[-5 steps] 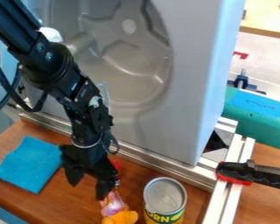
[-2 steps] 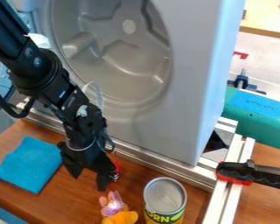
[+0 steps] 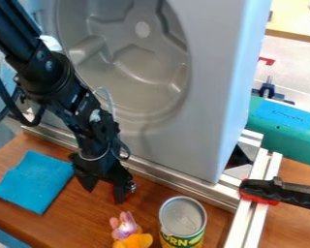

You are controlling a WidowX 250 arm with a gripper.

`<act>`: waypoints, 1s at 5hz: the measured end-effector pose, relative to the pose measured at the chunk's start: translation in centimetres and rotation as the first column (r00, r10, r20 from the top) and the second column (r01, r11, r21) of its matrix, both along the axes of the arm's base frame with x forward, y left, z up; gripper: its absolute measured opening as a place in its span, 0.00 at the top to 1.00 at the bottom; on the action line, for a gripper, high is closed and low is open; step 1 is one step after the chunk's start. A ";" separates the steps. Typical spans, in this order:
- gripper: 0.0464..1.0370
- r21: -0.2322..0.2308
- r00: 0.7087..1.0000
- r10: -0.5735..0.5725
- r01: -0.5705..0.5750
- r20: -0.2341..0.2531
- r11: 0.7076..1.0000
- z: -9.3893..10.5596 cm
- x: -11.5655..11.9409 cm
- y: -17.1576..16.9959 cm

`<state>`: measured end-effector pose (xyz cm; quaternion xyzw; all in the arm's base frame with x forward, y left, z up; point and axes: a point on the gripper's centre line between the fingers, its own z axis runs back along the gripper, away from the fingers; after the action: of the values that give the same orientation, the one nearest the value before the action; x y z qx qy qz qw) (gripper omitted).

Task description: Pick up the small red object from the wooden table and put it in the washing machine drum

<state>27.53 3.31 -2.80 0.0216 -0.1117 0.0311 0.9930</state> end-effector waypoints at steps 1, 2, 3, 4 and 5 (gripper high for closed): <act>0.04 -0.007 1.000 0.003 -0.003 -0.015 1.000 -0.9 0.7 0.0; 0.04 -0.025 0.999 0.010 -0.011 -0.043 1.000 -1.7 1.4 -0.1; 0.04 -0.029 0.998 0.002 -0.004 -0.070 1.000 -3.1 2.0 -0.1; 0.04 -0.042 0.996 -0.005 0.001 -0.094 0.999 -4.5 2.4 -0.3; 0.09 -0.031 0.995 -0.008 0.005 -0.096 0.999 -4.6 2.6 -0.5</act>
<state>30.10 2.80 -7.36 0.0074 -0.0633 0.0284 0.9976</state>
